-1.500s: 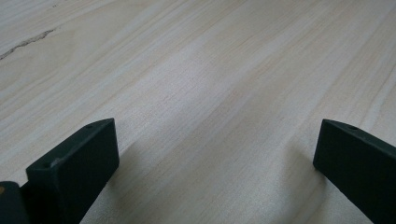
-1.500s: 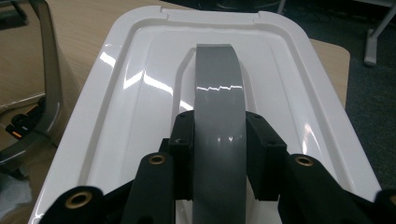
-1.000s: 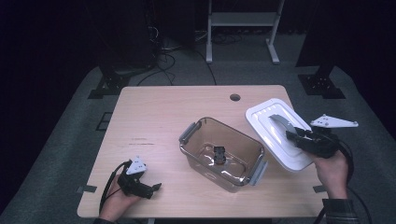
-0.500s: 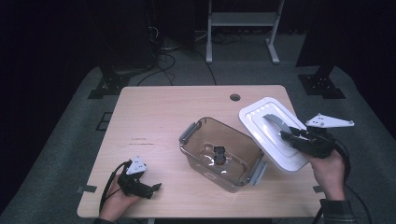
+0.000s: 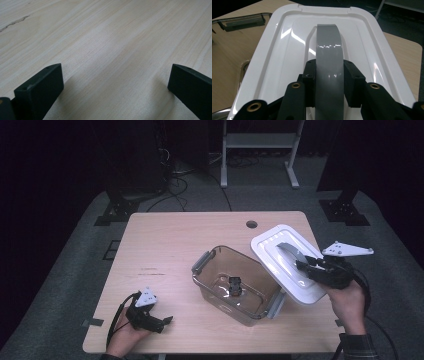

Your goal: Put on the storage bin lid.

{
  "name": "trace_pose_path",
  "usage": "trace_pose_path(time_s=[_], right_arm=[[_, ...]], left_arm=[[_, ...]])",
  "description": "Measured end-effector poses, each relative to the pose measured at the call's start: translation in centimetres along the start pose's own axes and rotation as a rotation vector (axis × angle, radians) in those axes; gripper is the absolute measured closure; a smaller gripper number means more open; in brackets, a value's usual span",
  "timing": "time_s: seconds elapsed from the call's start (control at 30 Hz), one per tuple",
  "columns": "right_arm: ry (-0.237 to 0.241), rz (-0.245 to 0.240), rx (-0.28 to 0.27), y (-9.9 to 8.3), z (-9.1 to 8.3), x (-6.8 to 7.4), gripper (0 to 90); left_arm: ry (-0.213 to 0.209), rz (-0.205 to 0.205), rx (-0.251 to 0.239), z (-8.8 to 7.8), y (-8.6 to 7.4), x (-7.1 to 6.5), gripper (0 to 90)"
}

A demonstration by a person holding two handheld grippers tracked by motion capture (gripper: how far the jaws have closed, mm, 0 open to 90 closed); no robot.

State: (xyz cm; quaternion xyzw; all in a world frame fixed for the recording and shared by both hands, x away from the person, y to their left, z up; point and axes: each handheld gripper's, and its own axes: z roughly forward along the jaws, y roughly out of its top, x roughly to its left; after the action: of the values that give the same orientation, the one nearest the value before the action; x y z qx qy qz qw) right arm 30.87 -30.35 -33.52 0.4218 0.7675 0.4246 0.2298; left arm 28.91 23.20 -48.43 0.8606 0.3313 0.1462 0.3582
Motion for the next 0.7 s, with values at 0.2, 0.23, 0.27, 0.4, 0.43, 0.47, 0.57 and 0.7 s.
trace_pose_path(time_s=[0.2,0.23,0.27,0.4,0.43,0.47,0.57,0.7], right_arm=[[0.009,-0.008,0.0,0.3,0.2,0.5,66.3],[0.012,-0.011,0.001,0.3,0.3,0.6,66.3],[0.014,-0.013,0.001,0.3,0.3,0.7,66.3],[0.022,-0.019,0.002,0.4,0.6,1.0,66.3],[0.024,-0.023,0.004,0.4,0.6,1.1,66.3],[0.027,-0.023,0.005,0.5,0.7,1.2,66.3],[0.037,-0.027,0.003,0.5,0.8,1.4,66.3],[0.044,-0.032,0.002,0.7,0.9,1.7,66.3]], left_arm=[[0.0,-0.001,0.0,0.0,0.0,0.0,0.0],[0.0,-0.001,0.0,0.0,0.0,0.0,0.0],[0.0,0.0,0.0,0.0,0.0,0.0,0.0],[0.0,-0.001,0.0,0.0,0.0,0.0,0.0],[0.0,-0.001,0.0,0.0,0.0,0.0,0.0],[0.0,-0.001,0.0,0.0,0.0,0.0,0.0],[-0.001,-0.001,0.0,0.0,0.0,0.0,0.0],[-0.001,-0.001,0.001,0.0,0.0,0.0,0.0]])
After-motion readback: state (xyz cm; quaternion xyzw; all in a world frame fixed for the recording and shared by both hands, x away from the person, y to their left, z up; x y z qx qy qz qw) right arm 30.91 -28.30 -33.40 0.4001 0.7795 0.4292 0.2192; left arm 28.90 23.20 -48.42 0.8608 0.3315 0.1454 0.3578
